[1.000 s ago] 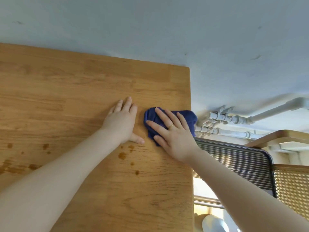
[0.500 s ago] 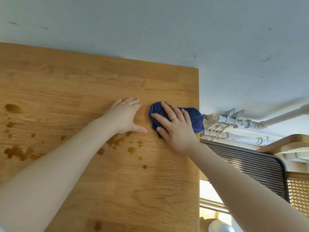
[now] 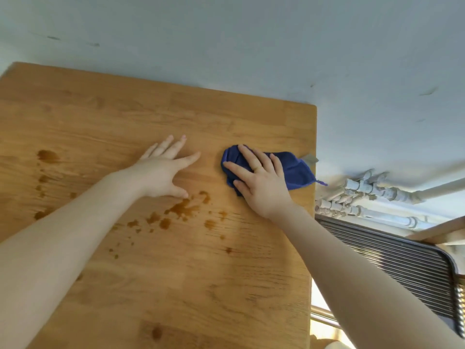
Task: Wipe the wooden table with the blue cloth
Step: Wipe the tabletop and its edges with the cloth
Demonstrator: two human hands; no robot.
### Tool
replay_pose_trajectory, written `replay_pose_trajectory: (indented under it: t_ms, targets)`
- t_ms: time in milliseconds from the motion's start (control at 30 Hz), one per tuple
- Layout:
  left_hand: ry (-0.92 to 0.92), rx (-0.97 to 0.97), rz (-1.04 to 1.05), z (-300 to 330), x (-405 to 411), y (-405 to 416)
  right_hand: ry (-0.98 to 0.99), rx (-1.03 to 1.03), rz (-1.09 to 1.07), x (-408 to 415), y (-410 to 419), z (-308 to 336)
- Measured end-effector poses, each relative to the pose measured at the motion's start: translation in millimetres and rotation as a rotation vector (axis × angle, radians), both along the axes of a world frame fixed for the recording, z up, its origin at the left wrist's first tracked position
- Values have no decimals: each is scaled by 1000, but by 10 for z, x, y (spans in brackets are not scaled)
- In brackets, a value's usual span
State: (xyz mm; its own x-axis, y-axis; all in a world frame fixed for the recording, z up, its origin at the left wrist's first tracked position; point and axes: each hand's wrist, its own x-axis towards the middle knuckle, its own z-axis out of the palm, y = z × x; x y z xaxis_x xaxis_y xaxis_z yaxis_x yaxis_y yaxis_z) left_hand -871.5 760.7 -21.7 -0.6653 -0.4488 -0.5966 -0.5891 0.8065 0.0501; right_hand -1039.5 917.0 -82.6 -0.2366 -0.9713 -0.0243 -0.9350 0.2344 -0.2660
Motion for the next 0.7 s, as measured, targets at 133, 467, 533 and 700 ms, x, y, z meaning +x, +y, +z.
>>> replay_pose_trajectory:
  t_ms: [133,467,533,700]
  targets:
    - [25,92,31,-47,-56,12,-54,12,119,191,127,44]
    - [17,-107,11,-179,94,41,-36,-14,-201,-93,-584,0]
    - [28,-89,32,-176,96,39,-25,-60,-99,97,-365,-10]
    - [77,-44,76,-176,84,9,-32,-42,61,379,13,-17]
